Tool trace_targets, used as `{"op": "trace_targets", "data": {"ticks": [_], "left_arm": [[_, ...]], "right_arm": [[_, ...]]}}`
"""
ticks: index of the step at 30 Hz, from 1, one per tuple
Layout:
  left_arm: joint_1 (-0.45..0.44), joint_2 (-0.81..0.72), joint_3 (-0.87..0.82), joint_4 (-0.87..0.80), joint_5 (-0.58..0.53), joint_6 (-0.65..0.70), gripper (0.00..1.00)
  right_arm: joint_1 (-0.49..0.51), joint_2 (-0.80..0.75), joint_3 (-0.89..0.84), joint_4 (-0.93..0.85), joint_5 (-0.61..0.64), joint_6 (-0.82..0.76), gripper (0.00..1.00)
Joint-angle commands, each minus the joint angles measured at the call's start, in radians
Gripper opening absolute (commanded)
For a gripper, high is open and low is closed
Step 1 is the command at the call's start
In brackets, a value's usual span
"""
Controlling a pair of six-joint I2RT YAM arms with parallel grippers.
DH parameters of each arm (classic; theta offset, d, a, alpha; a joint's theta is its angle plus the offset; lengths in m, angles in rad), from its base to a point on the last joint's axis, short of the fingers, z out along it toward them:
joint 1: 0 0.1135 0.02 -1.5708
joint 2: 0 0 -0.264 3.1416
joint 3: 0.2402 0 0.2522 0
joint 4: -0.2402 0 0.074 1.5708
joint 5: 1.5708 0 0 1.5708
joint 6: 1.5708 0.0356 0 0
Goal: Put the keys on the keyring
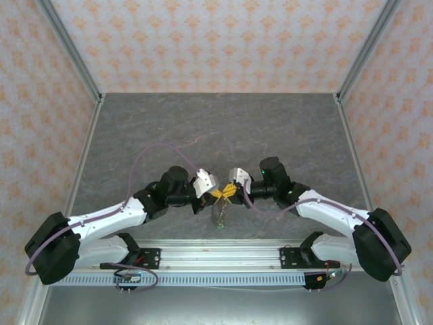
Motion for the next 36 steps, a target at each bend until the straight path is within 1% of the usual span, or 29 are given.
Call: {"op": "trace_targets", "data": {"ticks": [1, 8, 14, 16, 17, 18, 19, 21, 23, 25, 27, 31, 36], "left_arm": [[0.003, -0.031, -0.005, 0.099, 0.017, -0.029, 0.00], [0.005, -0.033, -0.017, 0.127, 0.018, -0.046, 0.00], [0.005, -0.030, -0.016, 0.109, 0.011, -0.050, 0.00], [0.004, -0.029, -0.003, 0.069, 0.005, -0.036, 0.00], [0.004, -0.027, 0.005, 0.046, 0.002, -0.027, 0.05], [0.004, -0.026, 0.013, 0.016, -0.004, -0.016, 0.13], [0.004, -0.025, 0.023, -0.016, -0.010, 0.000, 0.15], [0.005, -0.024, 0.043, -0.073, -0.019, 0.033, 0.17], [0.004, -0.023, 0.061, -0.115, -0.032, 0.061, 0.22], [0.005, -0.019, 0.079, -0.148, -0.040, 0.085, 0.24], [0.005, -0.010, 0.093, -0.165, -0.040, 0.098, 0.25], [0.004, 0.000, 0.107, -0.153, -0.040, 0.098, 0.26], [0.004, -0.011, 0.104, -0.145, -0.072, 0.099, 0.26]], "right_arm": [[-0.015, 0.027, -0.020, 0.068, -0.047, 0.011, 0.15], [-0.033, 0.033, -0.059, 0.123, -0.054, 0.032, 0.15], [-0.037, 0.014, -0.058, 0.173, -0.062, 0.083, 0.02], [-0.036, -0.007, -0.042, 0.143, -0.052, 0.078, 0.00], [-0.036, -0.021, -0.031, 0.115, -0.046, 0.065, 0.00], [-0.036, -0.028, -0.019, 0.083, -0.042, 0.050, 0.00], [-0.036, -0.035, 0.002, 0.036, -0.034, 0.033, 0.00], [-0.036, -0.044, 0.037, -0.041, -0.026, -0.001, 0.00], [-0.030, -0.044, 0.082, -0.144, -0.011, -0.049, 0.00], [-0.021, -0.039, 0.125, -0.246, 0.010, -0.102, 0.00], [-0.013, -0.035, 0.150, -0.298, 0.025, -0.126, 0.00], [-0.003, -0.029, 0.181, -0.351, 0.039, -0.158, 0.00], [0.005, -0.027, 0.207, -0.400, 0.049, -0.197, 0.00]]}}
